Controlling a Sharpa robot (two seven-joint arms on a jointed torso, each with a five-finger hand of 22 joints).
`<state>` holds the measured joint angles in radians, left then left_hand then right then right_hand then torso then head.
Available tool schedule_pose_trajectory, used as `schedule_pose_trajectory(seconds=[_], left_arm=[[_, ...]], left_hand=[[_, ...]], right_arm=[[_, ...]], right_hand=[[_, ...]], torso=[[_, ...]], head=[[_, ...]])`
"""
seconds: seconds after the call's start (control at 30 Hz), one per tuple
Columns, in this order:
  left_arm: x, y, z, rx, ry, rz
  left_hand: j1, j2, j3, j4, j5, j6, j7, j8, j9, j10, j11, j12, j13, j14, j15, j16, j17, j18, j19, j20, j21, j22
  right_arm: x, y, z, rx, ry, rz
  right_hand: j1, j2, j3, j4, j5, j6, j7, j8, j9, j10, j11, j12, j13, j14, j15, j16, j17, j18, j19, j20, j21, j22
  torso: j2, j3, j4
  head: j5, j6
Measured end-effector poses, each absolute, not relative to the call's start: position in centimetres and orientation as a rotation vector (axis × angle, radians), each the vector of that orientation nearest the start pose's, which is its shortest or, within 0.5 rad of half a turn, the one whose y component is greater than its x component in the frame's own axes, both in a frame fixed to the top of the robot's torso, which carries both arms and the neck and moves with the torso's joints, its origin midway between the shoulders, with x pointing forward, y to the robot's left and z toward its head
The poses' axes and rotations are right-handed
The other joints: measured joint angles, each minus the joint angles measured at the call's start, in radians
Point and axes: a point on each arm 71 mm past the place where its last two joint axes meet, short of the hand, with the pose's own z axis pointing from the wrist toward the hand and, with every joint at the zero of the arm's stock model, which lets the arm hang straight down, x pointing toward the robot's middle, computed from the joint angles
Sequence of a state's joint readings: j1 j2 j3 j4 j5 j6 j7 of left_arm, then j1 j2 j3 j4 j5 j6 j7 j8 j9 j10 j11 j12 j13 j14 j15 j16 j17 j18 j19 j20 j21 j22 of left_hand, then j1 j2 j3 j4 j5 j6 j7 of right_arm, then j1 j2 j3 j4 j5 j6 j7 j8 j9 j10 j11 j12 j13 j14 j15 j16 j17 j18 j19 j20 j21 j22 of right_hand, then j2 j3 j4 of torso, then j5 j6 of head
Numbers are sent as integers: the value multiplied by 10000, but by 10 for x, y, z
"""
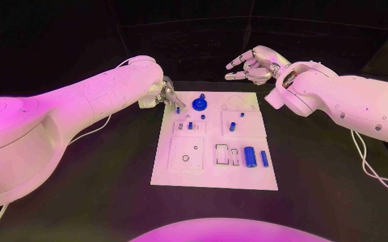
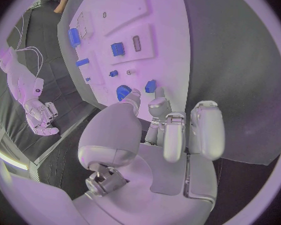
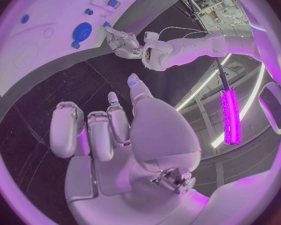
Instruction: Assemble the parts on the task board
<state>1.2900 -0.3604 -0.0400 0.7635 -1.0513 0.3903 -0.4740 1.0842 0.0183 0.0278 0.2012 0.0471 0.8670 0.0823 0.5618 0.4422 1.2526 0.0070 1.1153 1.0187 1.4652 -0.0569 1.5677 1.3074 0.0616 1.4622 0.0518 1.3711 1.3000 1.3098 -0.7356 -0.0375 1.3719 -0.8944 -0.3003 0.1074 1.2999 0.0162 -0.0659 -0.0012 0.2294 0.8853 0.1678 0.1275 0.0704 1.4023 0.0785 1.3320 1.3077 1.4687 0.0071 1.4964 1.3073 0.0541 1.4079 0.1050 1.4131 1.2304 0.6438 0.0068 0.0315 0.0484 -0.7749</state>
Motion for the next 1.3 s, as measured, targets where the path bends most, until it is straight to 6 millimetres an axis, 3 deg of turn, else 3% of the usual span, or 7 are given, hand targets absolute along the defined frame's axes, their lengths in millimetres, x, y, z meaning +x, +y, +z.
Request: schedule_pose_trajectory(seconds=[0.13,0.33,0.77,1.0,1.17,1.3], left_arm=[[593,186,-220,-2552,24145,-2262],[593,185,-220,-2544,24146,-2284],[592,184,-223,-2527,24187,-2313],[592,184,-224,-2548,24177,-2308],[592,184,-224,-2548,24176,-2314],[593,184,-223,-2547,24156,-2343]], left_hand=[[96,11,-20,-35,0,14,14,0,-25,0,0,0,-1,0,0,0,0,0,0,0,0,12],[456,244,84,-298,0,50,-22,0,-105,37,-37,41,-1,0,0,0,0,0,0,0,0,34],[606,316,138,-416,0,87,16,0,-162,36,-36,41,-2,0,0,0,0,0,0,0,40,38],[824,535,268,-571,0,124,-21,0,-218,36,-36,40,-14,0,0,0,0,1,0,-1,40,44],[1503,892,767,-1071,-2,160,-56,-29,-286,72,-73,40,-33,24,-24,0,0,0,34,-35,40,63],[2062,1002,1352,-1647,-11,90,-107,-145,-406,16,-125,40,-78,18,-93,0,0,1,40,-96,40,73]], right_arm=[[530,-187,-135,2280,16104,10309],[531,-186,-135,2270,16112,10321],[531,-185,-135,2253,16127,10336],[531,-185,-135,2250,16131,10338],[531,-185,-135,2249,16133,10338],[531,-185,-135,2250,16135,10335]], right_hand=[[0,0,0,0,0,0,0,0,0,0,0,0,0,0,0,0,0,0,0,0,0,-2],[0,0,0,0,0,0,0,0,1,0,0,0,0,0,0,0,0,0,0,0,0,-8],[0,0,0,0,56,0,0,0,1,0,0,0,0,0,0,0,0,0,0,0,0,-8],[0,0,0,0,56,0,0,0,1,0,0,0,0,0,0,0,-1,-1,0,0,0,-7],[0,0,0,0,56,0,0,0,1,0,0,0,0,0,0,0,0,1,0,0,0,-7],[0,0,0,0,56,0,0,0,1,0,0,0,0,0,0,0,0,0,1,0,0,-7]], torso=[[-3,-1,0],[-4,-2,0],[2,-4,-11],[1,0,-11],[0,0,-10],[-1,0,-10]], head=[[0,4],[0,-4],[2,-34],[-18,-44],[-24,-57],[-25,-67]])
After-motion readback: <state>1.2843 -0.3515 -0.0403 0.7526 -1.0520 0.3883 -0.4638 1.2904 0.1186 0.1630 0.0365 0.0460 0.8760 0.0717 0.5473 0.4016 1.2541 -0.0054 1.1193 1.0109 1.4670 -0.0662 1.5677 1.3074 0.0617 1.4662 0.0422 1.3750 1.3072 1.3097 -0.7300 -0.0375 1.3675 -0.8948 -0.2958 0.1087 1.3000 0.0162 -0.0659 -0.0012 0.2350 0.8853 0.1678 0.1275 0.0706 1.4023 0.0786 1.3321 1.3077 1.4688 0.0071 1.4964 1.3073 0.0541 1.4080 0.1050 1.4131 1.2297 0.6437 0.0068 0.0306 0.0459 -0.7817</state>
